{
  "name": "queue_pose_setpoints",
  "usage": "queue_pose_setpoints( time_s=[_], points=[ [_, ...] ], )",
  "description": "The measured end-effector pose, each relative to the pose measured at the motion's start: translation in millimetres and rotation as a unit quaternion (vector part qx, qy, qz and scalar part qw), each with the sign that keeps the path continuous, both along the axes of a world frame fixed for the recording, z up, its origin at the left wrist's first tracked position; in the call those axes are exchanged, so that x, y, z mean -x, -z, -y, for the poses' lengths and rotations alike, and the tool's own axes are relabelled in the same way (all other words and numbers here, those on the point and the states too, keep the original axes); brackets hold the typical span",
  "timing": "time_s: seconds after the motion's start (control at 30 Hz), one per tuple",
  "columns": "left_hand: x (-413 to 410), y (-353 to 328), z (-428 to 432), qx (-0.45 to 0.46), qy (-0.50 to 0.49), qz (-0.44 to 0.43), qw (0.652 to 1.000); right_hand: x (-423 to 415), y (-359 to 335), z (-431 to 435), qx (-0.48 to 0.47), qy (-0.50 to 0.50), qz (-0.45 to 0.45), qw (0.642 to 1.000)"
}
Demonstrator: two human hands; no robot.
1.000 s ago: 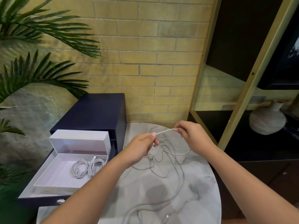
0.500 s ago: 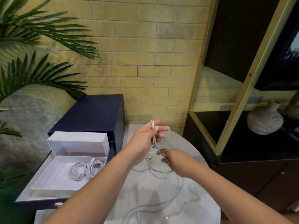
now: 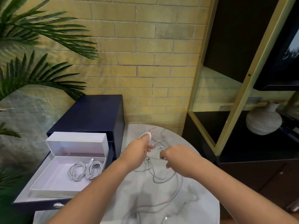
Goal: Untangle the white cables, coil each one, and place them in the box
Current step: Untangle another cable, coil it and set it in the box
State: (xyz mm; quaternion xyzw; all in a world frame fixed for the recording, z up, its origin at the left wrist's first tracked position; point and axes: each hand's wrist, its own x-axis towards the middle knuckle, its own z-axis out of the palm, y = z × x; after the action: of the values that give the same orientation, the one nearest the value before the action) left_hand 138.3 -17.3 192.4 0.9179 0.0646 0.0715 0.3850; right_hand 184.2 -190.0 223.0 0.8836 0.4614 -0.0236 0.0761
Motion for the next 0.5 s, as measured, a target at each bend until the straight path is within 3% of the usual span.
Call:
queue_pose_setpoints(
  time_s=[0.23,0.4,0.5],
  points=[
    [14.7,10.8,-18.1,-0.164,0.058,-0.089,0.981,-31.2,-10.7,21.8,-0.097,0.03,0.02,0.995],
    [15.5,5.0,-8.3,-0.171,0.091,-0.093,0.977,-47.1,-14.5,26.1,-0.213,0.028,0.054,0.975],
    [16.0,-6.4,-5.7,-0.075,0.104,-0.097,0.987,-52.3,-13.8,28.5,-0.251,0.05,0.042,0.966]
  ],
)
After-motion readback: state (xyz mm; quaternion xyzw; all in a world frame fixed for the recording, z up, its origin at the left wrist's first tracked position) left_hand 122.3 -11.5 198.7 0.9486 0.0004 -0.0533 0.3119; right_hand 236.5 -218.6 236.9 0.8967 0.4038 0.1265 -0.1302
